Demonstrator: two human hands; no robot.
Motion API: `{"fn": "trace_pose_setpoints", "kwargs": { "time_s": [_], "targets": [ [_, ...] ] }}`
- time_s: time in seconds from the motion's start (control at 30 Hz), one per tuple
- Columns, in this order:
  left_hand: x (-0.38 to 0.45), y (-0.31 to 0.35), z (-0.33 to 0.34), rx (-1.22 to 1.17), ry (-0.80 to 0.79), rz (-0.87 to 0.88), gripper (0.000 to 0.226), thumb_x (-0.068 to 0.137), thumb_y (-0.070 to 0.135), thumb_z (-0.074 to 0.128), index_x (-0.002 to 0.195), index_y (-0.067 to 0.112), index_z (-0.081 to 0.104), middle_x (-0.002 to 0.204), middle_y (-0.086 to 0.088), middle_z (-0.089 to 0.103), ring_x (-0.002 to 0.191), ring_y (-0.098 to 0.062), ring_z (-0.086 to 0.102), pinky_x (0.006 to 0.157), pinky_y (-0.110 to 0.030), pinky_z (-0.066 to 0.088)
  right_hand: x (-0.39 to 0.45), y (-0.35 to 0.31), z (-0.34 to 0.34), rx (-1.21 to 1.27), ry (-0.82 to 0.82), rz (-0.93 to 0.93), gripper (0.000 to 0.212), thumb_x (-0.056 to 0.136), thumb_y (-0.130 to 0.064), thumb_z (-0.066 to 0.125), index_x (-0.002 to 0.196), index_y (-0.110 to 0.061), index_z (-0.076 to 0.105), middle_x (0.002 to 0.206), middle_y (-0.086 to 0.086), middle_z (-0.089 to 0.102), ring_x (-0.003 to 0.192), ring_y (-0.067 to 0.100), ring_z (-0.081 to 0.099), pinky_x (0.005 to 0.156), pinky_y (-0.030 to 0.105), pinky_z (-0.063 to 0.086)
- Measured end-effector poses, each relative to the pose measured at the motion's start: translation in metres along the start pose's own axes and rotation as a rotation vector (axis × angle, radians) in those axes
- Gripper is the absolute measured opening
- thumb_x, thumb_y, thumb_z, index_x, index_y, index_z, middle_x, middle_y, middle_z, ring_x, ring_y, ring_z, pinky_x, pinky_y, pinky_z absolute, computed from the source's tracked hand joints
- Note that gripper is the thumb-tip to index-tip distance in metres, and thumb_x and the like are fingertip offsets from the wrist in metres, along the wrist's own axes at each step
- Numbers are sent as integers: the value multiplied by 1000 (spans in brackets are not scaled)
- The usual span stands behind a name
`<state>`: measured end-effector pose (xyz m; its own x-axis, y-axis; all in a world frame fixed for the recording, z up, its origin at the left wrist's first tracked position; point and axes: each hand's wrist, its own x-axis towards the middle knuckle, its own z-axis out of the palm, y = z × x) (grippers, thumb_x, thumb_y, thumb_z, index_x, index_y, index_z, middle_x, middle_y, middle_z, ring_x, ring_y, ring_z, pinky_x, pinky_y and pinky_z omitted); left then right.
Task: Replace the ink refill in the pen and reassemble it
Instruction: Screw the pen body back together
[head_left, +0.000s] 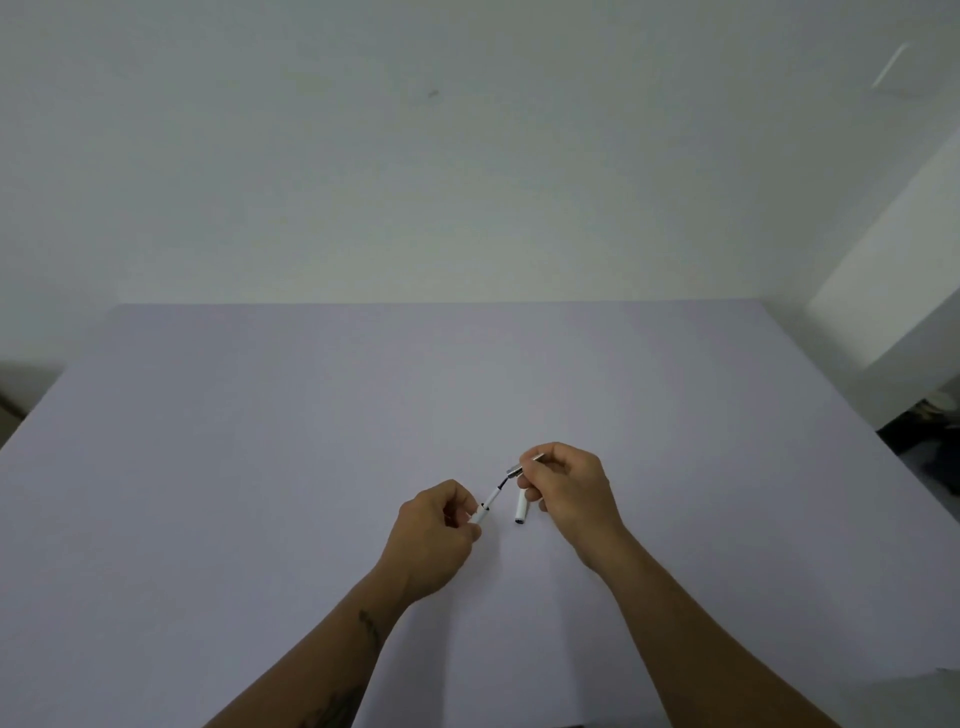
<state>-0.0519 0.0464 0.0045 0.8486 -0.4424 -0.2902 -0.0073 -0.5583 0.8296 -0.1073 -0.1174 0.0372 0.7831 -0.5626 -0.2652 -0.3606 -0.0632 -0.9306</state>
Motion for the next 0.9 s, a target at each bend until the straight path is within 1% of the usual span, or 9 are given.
{"fn": "trace_pose_setpoints", "kwargs": {
  "time_s": [0.07,0.17,0.27,0.37,0.5,0.6,0.7,0.83,0.9],
  "targets": [
    [-1,2,-3,2,6,16,21,81,9,69,75,24,58,73,1,58,61,-13,49,56,-23,44,-2,-1,0,-40,-19,-6,15,88,-13,61,81,-18,74,74,2,76,64,10,67,58,22,52],
    [-1,6,-6,-10,21,40,16,80,8,71,80,21,62,73,1,59,61,-12,50,56,-23,45,-5,-3,1,-78,-90,-10,16,89,-12,61,83,-18,74,75,2,76,64,9,66,56,21,52],
    [0,8,-9,-38,36,51,14,79,8,73,81,20,64,71,0,60,58,-12,49,55,-23,46,-6,-8,4,-61,-124,-17,15,88,-10,62,84,-17,74,75,3,76,64,9,65,58,23,51],
    [0,9,-11,-78,60,41,14,79,8,74,81,20,67,70,0,61,57,-11,51,51,-18,46,-4,-14,2,-60,-139,-35,14,86,-6,62,84,-14,74,73,4,76,64,10,66,57,19,49],
    [-2,7,-15,-85,84,61,13,80,10,74,80,22,68,73,0,63,59,-9,52,51,-15,44,-3,-15,3,-195,-214,-29,12,81,-10,65,82,-17,74,73,1,77,66,11,69,63,28,54],
    [-4,6,-17,-71,75,84,12,81,10,73,81,21,68,77,-1,65,62,-9,52,55,-17,47,-3,-11,10,-178,-234,5,10,82,-10,66,85,-16,74,73,1,77,66,10,69,68,32,54],
    [-4,3,-20,-70,71,78,11,79,10,75,81,20,69,78,-3,66,63,-10,52,58,-22,48,-4,-7,15,-155,-227,9,9,83,-10,67,84,-15,75,73,3,77,64,10,68,66,29,53],
    [-3,-1,-22,-61,71,68,13,78,10,76,79,21,69,79,-4,67,63,-10,53,56,-20,48,-4,-4,17,-197,-234,-9,11,87,-18,68,80,-12,75,70,2,75,62,9,65,60,22,49],
    [-3,-2,-22,-50,72,70,14,79,11,76,78,23,68,79,-4,67,65,-11,54,57,-19,48,-3,-4,17,-213,-245,-11,18,87,-23,69,75,-10,72,66,1,72,60,10,62,61,24,48]
  ]
}}
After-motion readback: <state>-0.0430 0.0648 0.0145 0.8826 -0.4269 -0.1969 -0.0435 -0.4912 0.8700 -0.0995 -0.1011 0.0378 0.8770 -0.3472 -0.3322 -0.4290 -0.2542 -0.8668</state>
